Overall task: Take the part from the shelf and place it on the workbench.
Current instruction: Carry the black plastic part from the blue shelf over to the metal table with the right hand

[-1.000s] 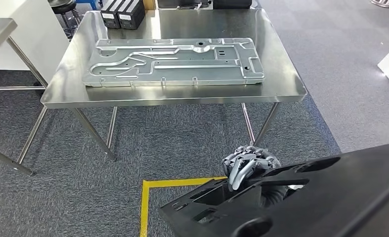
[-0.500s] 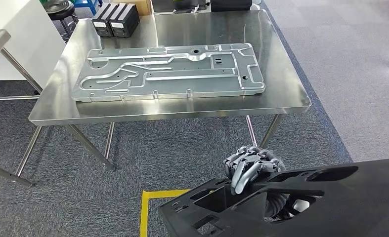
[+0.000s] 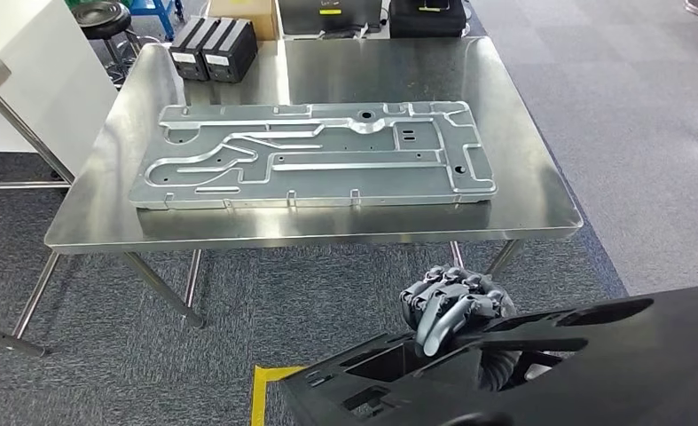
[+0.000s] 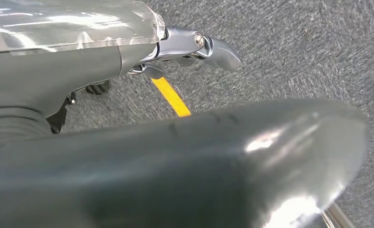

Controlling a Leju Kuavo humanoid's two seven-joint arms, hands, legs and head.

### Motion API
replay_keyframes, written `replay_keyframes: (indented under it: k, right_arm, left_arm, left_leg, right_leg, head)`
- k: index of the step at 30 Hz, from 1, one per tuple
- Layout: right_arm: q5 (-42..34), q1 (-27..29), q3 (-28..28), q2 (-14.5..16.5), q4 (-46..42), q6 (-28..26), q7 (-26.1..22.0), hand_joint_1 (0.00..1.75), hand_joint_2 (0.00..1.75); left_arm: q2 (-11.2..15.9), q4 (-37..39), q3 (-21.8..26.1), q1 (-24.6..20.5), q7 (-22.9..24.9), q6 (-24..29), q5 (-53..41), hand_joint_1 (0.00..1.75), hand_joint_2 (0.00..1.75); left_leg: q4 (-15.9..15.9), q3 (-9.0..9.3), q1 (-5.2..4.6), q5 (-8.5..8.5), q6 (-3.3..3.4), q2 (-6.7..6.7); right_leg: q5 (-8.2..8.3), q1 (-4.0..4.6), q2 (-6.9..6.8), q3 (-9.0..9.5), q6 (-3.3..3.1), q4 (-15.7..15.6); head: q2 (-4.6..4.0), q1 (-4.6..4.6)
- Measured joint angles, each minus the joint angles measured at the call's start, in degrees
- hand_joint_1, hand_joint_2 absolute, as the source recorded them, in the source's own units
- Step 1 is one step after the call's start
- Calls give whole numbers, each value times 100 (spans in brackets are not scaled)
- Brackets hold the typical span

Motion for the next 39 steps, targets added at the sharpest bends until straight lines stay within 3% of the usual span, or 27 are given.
replay_keyframes:
  k: [2,6,7,10,11,13,14,16,18,19,20,21,23,24,25,28,30,31,33,34,35,37,39]
  right_arm:
    - [1,10,0,0,-1,1,0,175,175]
    - [1,12,1,0,-1,1,0,175,175]
    - [1,12,0,0,-1,4,0,175,175]
    - [-9,68,-55,-3,-9,32,0,175,175]
    - [-9,97,-90,-6,-23,46,0,175,175]
    - [8,155,-151,-11,-75,90,0,175,175]
    - [26,175,-174,-12,-100,116,0,175,175]
    - [76,217,-209,-8,-143,146,0,175,175]
    - [141,252,-246,-4,-183,115,0,175,175]
    - [179,269,-262,-4,-213,72,0,175,175]
    - [225,283,-273,-4,-248,11,0,175,175]
    - [275,292,-279,-4,-292,-55,0,175,175]
    - [360,307,-287,-4,-376,-173,0,175,175]
    - [402,318,-291,-5,-415,-233,0,175,175]
    - [451,334,-296,-6,-451,-303,0,175,175]
    - [721,382,-294,-33,-651,-778,0,175,175]
    - [976,436,-233,-104,-831,-1388,0,175,175]
    - [1093,476,-165,-155,-902,-1762,0,175,175]
    - [1186,513,-1,-260,-949,-2430,13,175,175]
    - [1163,450,29,-310,-876,-2652,69,175,175]
    - [1149,265,-30,-361,-693,-2786,184,175,175]
    - [1342,-477,-436,-461,186,-2869,460,175,175]
    - [1918,-1350,-1099,-588,1456,-2978,572,175,175]
  left_arm:
    - [-1,0,0,8,-1,0,0,0,0]
    - [-2,0,0,12,-1,0,0,0,0]
    - [-3,0,0,12,-1,0,0,0,0]
    - [-8,0,0,-1,-16,-7,-2,0,0]
    - [-9,0,0,-7,-26,-10,-2,0,0]
    - [-5,0,0,-15,-37,-15,-2,0,0]
    - [-4,0,0,-17,-38,-16,-4,0,0]
    - [-5,0,0,-21,-38,-16,-9,0,0]
    - [-5,0,0,-7,-38,-8,-11,0,0]
    - [-5,0,1,5,-38,-1,-11,0,0]
    - [-5,0,1,16,-37,8,-11,0,0]
    - [-3,0,2,23,-36,14,-11,0,0]
    - [3,0,3,37,-33,27,-11,0,0]
    - [6,0,4,44,-31,34,-14,0,0]
    - [8,0,7,50,-27,48,-13,0,0]
    - [8,0,37,35,-22,124,-4,0,0]
    - [-1,0,101,26,-31,187,-3,0,0]
    - [-6,0,143,29,-37,215,-2,0,0]
    - [-19,0,233,43,-53,252,-2,0,0]
    - [-26,0,267,54,-62,257,0,0,0]
    - [-32,0,295,65,-73,255,1,0,0]
    - [-41,0,331,56,-102,226,1,0,0]
    - [-59,0,363,3,-136,177,-10,0,0]
  left_leg:
    - [0,80,3,-69,-3,-6]
    - [1,164,11,-132,-13,-14]
    - [2,226,18,-177,-24,-18]
    - [17,482,17,-452,-147,-37]
    - [25,540,11,-508,-196,-40]
    - [156,546,14,-496,-249,-24]
    - [354,456,22,-490,-274,-15]
    - [1007,69,45,-620,-321,-1]
    - [1565,-405,57,-965,-358,0]
    - [1641,-558,58,-1080,-364,0]
    - [1545,-631,59,-1071,-359,0]
    - [1289,-628,57,-899,-338,1]
    - [617,-552,32,-229,-257,9]
    - [381,-513,12,47,-217,11]
    - [263,-493,-10,218,-185,13]
    - [172,-409,-19,227,-116,7]
    - [59,-298,18,207,-63,8]
    - [29,-254,24,188,-40,10]
    - [20,-207,24,133,-14,6]
    - [22,-183,22,102,-12,4]
    - [25,-146,19,70,-16,4]
    - [35,-58,7,11,-25,19]
    - [72,-31,-23,-32,-40,4]
  right_leg:
    - [-158,-16,-2,-197,25,117]
    - [-98,-25,-3,-218,29,-53]
    - [28,-28,-4,-191,31,-248]
    - [1038,-1,-7,-49,-74,-1268]
    - [1259,8,-3,-11,-135,-1469]
    - [1212,-12,6,107,-219,-1512]
    - [1170,-16,3,185,-256,-1529]
    - [1069,-16,-3,324,-301,-1551]
    - [949,-11,1,448,-314,-1552]
    - [882,-8,6,527,-315,-1552]
    - [813,-4,11,617,-312,-1552]
    - [741,1,14,717,-306,-1553]
    - [604,16,20,885,-282,-1554]
    - [546,22,31,941,-254,-1552]
    - [502,21,43,972,-218,-1557]
    - [407,8,52,1059,-106,-1609]
    - [245,8,32,982,-58,-1367]
    - [110,-2,23,812,-43,-1056]
    - [-109,-10,14,301,-15,-298]
    - [-86,-14,11,89,-4,-71]
    - [69,-15,9,-22,0,-64]
    - [644,-11,9,58,-21,-641]
    - [1034,4,21,259,-66,-1308]
  head:
    - [0,0]
    - [0,0]
    - [0,1]
    - [0,-1]
    - [0,-3]
    - [0,-4]
    - [0,-4]
    - [0,-4]
    - [0,-4]
    - [0,-4]
    - [0,-4]
    - [0,-4]
    - [0,-4]
    - [0,-3]
    - [0,-3]
    - [0,-4]
    - [0,-3]
    - [0,-2]
    - [0,-2]
    - [0,-2]
    - [0,-3]
    - [0,-3]
    - [0,-3]
